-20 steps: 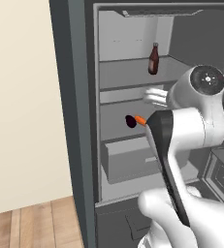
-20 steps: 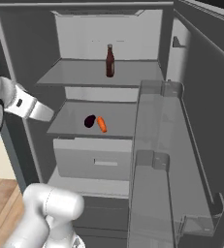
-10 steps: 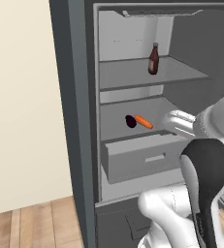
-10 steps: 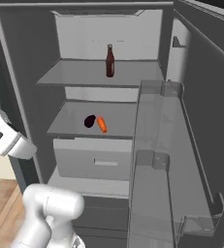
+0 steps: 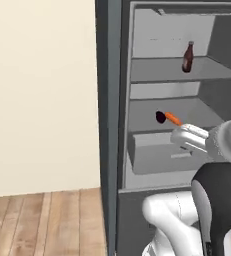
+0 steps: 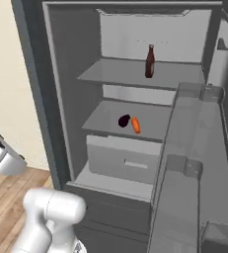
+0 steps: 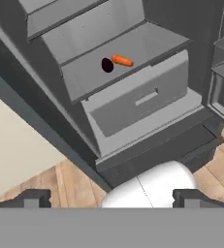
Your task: Place the ketchup and mustard from the counter to the top shelf of the fridge. If the existing items in the fridge are on the top shelf, move them to other shelves.
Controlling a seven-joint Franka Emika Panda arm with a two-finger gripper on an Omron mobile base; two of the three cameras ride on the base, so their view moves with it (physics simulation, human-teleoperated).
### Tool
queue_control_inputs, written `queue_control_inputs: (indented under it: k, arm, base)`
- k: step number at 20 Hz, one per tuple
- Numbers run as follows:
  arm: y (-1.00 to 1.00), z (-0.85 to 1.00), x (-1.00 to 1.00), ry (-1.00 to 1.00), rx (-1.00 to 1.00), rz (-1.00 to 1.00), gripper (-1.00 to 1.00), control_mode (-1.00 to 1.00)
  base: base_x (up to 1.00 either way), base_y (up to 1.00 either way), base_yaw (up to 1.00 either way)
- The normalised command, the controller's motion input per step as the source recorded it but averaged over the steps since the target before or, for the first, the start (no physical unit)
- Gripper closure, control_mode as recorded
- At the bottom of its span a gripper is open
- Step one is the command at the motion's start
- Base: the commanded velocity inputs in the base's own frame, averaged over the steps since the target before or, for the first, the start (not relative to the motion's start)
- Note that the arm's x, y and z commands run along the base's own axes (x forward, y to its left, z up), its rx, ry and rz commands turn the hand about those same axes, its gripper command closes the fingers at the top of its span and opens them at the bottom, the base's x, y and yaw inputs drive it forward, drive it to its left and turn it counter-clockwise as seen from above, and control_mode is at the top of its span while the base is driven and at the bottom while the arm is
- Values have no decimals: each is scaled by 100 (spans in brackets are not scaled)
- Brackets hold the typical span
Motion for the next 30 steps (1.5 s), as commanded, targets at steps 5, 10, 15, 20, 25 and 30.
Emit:
queue_control_inputs:
  k: [5,10,15,20,25,30]
  arm:
    - [0,0,0,0,0,0,-100,100]
    - [0,0,0,0,0,0,-100,100]
    - [0,0,0,0,0,0,-100,100]
    - [0,0,0,0,0,0,-100,100]
    - [0,0,0,0,0,0,-100,100]
    - [0,0,0,0,0,0,-100,100]
  base:
    - [-19,39,100]
    - [-11,28,100]
    - [7,19,96]
    - [39,25,85]
    - [59,25,80]
    - [87,8,72]
